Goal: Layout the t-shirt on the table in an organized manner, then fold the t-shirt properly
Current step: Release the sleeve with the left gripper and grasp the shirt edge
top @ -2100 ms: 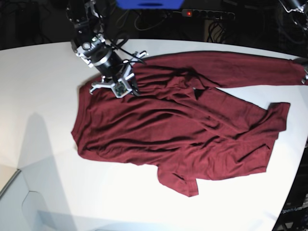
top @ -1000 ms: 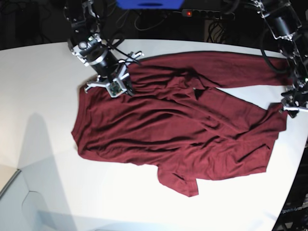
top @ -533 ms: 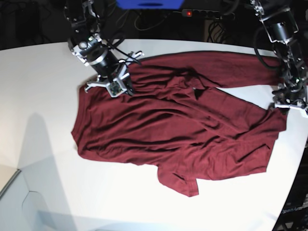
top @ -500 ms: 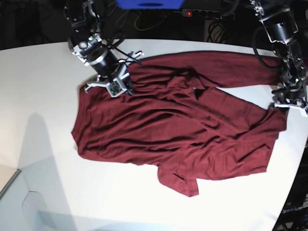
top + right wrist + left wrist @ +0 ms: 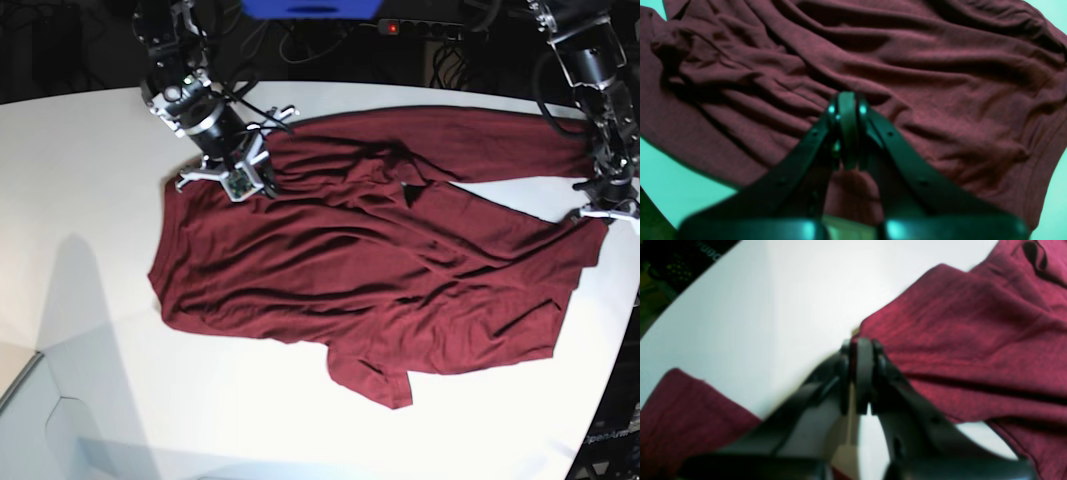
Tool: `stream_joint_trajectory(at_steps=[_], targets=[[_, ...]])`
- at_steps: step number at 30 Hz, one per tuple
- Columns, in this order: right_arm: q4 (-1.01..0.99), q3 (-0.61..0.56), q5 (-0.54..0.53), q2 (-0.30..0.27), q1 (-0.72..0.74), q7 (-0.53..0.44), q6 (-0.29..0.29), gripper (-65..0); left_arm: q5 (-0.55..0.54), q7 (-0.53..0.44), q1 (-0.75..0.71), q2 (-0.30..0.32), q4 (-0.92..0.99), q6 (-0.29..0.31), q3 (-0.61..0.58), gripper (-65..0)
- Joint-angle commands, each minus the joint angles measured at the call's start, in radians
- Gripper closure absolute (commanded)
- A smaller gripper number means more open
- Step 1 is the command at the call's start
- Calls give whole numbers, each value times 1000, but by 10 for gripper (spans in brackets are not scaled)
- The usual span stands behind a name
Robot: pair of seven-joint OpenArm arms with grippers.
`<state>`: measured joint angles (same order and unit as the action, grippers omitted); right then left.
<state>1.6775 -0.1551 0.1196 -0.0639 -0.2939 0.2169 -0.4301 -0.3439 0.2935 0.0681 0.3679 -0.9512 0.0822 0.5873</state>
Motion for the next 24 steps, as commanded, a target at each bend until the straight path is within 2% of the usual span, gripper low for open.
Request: stream_joint_trajectory(at_steps=[1, 10, 12, 17, 24], targets=[[22, 1, -10, -1, 6, -27, -3, 0, -1, -7, 11, 24, -10, 0, 4, -4], [22, 1, -10, -1, 6, -27, -3, 0, -10, -6, 8, 102, -24, 0, 12, 0], [22, 1, -10, -1, 6, -27, -3, 0, -10, -6, -1, 115, -24, 0, 47, 0], [16, 1, -10, -1, 8, -27, -3, 0, -2, -6, -15, 116, -25, 0, 116, 0], [14, 1, -10, -1, 15, -27, -3, 0, -2, -7, -23, 110, -22, 1, 119, -2]])
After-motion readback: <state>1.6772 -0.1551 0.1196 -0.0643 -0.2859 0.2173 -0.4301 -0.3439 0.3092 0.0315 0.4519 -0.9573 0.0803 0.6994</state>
